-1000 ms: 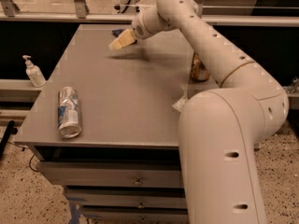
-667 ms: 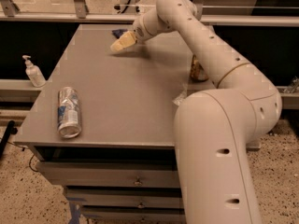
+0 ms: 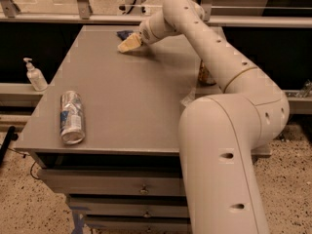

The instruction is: Pick rxbar blueberry

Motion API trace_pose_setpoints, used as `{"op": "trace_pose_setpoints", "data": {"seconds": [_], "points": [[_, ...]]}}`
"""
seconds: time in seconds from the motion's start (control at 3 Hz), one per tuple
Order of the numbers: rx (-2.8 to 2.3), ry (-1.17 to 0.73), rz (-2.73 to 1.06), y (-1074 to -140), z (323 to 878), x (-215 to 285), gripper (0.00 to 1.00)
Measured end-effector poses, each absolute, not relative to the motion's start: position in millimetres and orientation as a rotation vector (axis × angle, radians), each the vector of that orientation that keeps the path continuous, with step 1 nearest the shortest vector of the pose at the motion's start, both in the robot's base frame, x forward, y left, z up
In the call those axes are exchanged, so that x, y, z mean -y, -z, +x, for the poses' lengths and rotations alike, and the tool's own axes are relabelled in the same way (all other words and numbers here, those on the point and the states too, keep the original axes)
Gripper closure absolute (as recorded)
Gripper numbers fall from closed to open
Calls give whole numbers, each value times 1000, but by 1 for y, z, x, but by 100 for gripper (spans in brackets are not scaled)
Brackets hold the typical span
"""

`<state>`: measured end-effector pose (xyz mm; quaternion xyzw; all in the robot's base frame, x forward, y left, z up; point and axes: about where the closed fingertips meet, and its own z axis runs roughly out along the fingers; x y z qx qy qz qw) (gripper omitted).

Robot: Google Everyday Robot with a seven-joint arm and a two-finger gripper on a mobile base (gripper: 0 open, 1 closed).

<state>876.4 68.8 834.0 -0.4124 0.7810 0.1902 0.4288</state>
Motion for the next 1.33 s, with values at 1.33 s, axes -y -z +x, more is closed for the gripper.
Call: {"op": "trace_pose_setpoints", "data": {"seconds": [1.33], "points": [[-1813, -548, -1084, -881, 853, -74, 100]]}}
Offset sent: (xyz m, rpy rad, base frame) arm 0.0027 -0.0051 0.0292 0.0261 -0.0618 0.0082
